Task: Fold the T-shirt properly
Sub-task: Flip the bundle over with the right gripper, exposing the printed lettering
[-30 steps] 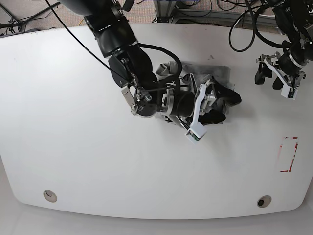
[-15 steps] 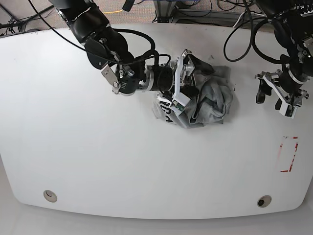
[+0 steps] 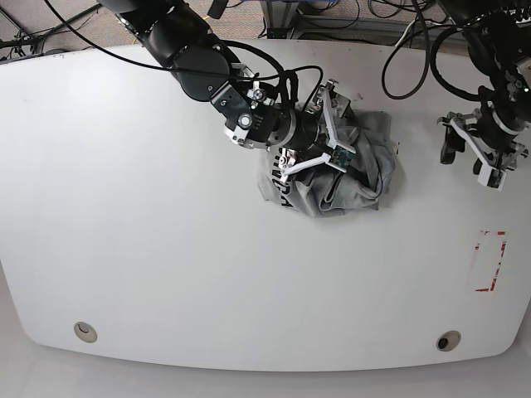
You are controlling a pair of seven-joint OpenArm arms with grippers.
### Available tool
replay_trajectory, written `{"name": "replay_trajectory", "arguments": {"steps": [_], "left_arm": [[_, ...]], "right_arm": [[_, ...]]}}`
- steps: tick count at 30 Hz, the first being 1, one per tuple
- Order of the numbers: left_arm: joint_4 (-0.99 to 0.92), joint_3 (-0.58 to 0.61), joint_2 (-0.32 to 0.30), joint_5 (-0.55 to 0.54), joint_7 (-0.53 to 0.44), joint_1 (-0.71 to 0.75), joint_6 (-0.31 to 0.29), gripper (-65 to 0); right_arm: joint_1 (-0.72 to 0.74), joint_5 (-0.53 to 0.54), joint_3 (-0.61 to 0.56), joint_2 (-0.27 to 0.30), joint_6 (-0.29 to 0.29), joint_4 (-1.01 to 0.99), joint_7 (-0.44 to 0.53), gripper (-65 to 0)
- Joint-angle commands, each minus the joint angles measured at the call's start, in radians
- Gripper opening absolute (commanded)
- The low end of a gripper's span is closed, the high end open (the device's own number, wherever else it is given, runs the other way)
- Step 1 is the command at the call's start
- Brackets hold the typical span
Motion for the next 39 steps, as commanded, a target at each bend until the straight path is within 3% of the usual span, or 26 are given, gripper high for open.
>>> {"name": "replay_trajectory", "arguments": {"steps": [1,7,9,17,21,24,29,35,37,39], "left_arm": [[0.017,-0.048,-0.027,0.001,-0.02,-0.007,-0.001,-26.0],[0.017,-0.141,-0.045,0.003,-0.02,0.017,-0.001,-26.0],[0.016,-0.143,-0.061,0.003,-0.02,0.017,-0.001,-26.0],[0.016,-0.164,-0.082,0.005,-0.02,0.036,-0.001,-26.0],[0.016,-0.166,-0.08,0.003,-0.02,0.039,-0.001,-26.0],[0.016,-0.167,-0.076,0.003,-0.02,0.057,-0.001,-26.0],[0.016,-0.131,-0.074,0.003,-0.02,0.068,-0.001,-26.0],[0.016,-0.141,-0.077,0.003,-0.02,0.105,-0.001,-26.0],[0.017,-0.141,-0.077,0.001,-0.02,0.106,-0.001,-26.0],[0.017,-0.147,-0.077,0.003,-0.02,0.109,-0.001,-26.0]], "right_arm": [[0.022,-0.057,0.003,-0.047,-0.001,-0.028,0.046,-19.8],[0.023,-0.093,-0.008,-0.061,-0.003,-0.117,0.122,-56.8],[0.029,-0.094,-0.01,-0.063,-0.007,-0.131,0.122,-65.0],[-0.024,-0.089,-0.006,-0.069,-0.009,0.082,0.075,-65.0],[-0.035,-0.088,-0.01,-0.104,-0.001,0.099,0.061,-65.0],[-0.05,-0.011,-0.013,-0.138,0.0,0.125,0.066,-65.0],[-0.009,0.104,-0.011,-0.185,0.04,0.095,0.067,-65.0],[0.016,0.119,-0.013,-0.245,0.054,-0.037,0.083,-64.8],[0.032,0.122,-0.013,-0.25,0.054,-0.1,0.112,-61.4],[0.032,0.124,-0.013,-0.253,0.054,-0.149,0.127,-53.3]]}}
